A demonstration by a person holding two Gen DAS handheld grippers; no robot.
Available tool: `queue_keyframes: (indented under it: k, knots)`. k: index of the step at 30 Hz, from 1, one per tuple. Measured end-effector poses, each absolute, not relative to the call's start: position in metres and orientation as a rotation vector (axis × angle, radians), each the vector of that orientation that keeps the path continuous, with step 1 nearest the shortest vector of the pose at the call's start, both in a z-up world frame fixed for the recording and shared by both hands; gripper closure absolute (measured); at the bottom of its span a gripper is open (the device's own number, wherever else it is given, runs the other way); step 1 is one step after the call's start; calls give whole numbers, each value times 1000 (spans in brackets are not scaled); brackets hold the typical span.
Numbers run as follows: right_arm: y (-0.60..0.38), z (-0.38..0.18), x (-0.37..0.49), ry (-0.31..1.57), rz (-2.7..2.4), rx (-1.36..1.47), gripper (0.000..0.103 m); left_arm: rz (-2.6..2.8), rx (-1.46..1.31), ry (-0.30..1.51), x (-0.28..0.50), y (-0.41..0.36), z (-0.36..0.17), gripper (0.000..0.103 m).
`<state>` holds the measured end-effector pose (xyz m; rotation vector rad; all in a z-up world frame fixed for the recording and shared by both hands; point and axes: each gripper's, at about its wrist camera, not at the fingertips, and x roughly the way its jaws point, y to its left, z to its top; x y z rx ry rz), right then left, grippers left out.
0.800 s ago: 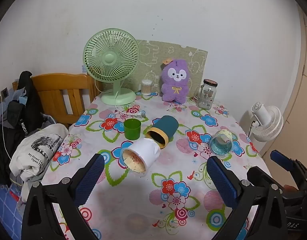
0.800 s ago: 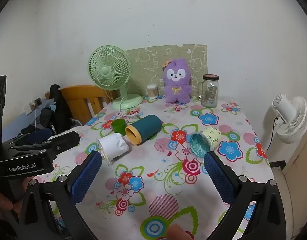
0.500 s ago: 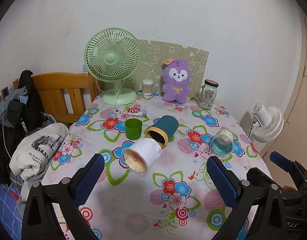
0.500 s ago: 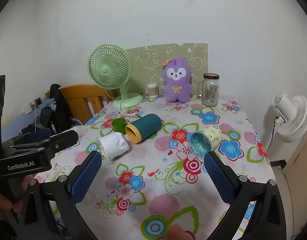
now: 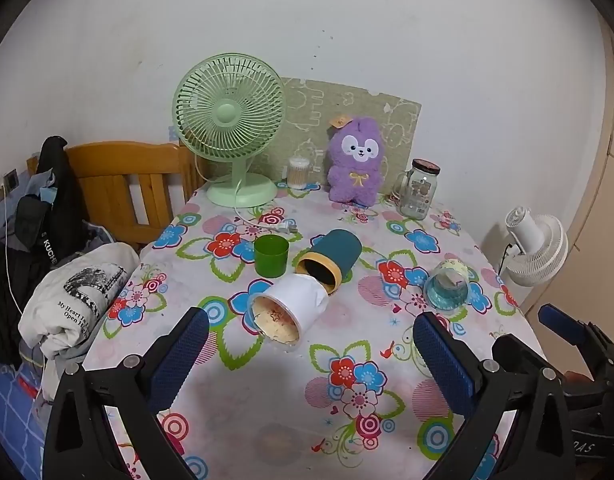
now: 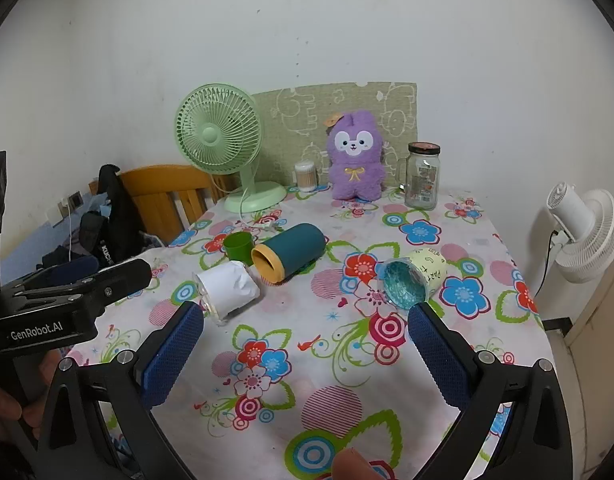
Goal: Flip cup upside down
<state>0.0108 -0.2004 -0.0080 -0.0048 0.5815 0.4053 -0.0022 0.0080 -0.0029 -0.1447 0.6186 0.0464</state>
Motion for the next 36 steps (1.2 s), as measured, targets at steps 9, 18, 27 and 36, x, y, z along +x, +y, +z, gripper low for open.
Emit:
queue_keyframes:
  k: [9, 18, 27, 36]
  knots:
    - [-199, -9, 12, 591, 402, -9, 0, 44, -148, 620, -1, 10, -4, 0]
    - [-202, -8, 11, 592, 390, -6, 0, 45, -151, 620, -2, 10, -4, 0]
    - [-203, -11, 14, 617, 383, 1, 0, 48, -149, 623, -3, 6, -6, 0]
    - [-200, -14, 15, 635, 391, 5, 0, 47, -154, 631, -2, 4, -7, 0]
